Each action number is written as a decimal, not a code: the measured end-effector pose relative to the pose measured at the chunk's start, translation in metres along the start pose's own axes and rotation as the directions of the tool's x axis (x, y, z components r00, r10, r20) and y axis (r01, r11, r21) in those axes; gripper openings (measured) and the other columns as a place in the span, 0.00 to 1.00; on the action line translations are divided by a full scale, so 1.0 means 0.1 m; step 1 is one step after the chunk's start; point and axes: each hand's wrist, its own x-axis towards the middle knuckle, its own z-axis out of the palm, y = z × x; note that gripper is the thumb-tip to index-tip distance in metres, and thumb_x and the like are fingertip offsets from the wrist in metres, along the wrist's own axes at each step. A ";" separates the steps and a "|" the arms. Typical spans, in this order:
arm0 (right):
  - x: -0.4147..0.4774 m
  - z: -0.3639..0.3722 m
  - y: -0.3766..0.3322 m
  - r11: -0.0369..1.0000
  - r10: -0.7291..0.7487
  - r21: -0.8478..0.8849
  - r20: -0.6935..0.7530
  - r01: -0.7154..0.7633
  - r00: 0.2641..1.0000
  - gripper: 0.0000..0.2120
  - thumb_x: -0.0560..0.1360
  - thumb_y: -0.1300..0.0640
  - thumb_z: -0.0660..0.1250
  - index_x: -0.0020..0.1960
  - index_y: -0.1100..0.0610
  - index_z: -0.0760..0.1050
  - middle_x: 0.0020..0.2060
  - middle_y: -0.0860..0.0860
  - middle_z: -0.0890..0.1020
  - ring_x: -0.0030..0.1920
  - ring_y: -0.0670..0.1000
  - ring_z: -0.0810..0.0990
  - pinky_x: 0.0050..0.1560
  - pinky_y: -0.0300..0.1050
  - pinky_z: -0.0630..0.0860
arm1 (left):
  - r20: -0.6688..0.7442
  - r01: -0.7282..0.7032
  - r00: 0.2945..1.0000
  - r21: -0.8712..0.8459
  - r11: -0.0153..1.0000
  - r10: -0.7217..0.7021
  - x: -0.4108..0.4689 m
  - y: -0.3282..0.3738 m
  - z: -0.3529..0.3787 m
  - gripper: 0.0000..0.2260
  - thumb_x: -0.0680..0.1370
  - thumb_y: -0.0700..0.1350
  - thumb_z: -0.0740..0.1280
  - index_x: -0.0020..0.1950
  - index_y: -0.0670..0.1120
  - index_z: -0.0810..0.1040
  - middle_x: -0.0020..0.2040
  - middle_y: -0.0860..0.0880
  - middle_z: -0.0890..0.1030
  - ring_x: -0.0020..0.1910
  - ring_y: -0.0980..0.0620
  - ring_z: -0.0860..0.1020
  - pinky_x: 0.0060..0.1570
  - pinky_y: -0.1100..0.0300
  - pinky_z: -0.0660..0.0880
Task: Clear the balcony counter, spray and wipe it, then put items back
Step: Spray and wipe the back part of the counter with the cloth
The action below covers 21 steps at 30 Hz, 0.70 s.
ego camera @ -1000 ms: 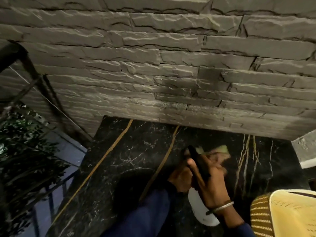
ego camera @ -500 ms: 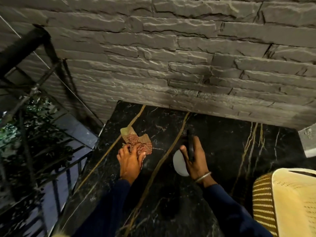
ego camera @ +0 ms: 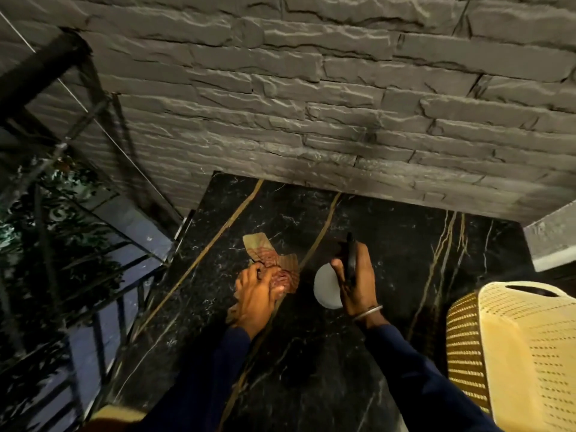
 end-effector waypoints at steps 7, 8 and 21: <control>-0.19 -0.46 -0.09 1.000 0.004 0.012 -0.080 -0.003 0.997 0.29 0.75 0.35 0.60 0.64 0.57 0.71 0.55 0.52 0.77 0.55 0.48 0.78 0.56 0.41 0.76 | -0.080 -0.034 0.997 -0.257 0.966 0.014 -0.09 0.29 -0.07 0.24 0.77 0.42 0.67 0.72 0.55 0.67 0.70 0.45 0.64 0.67 0.42 0.67 0.66 0.43 0.71; -0.19 -0.57 -0.17 0.999 -0.003 0.047 -0.111 0.008 0.994 0.30 0.75 0.35 0.60 0.64 0.59 0.71 0.54 0.52 0.78 0.54 0.48 0.79 0.56 0.43 0.77 | -0.083 -0.056 0.996 -0.319 0.946 0.031 -0.07 0.40 -0.17 0.25 0.77 0.41 0.67 0.72 0.57 0.67 0.71 0.46 0.62 0.69 0.43 0.66 0.65 0.44 0.73; -0.60 -2.49 -1.03 0.921 -0.117 -0.389 -0.295 -0.007 0.948 0.20 0.75 0.41 0.65 0.56 0.56 0.78 0.41 0.54 0.83 0.41 0.54 0.82 0.38 0.50 0.75 | -0.075 -0.691 0.662 -0.445 0.569 0.745 -0.06 2.92 -1.62 0.18 0.67 0.48 0.80 0.56 0.52 0.84 0.46 0.56 0.79 0.43 0.68 0.77 0.46 0.80 0.69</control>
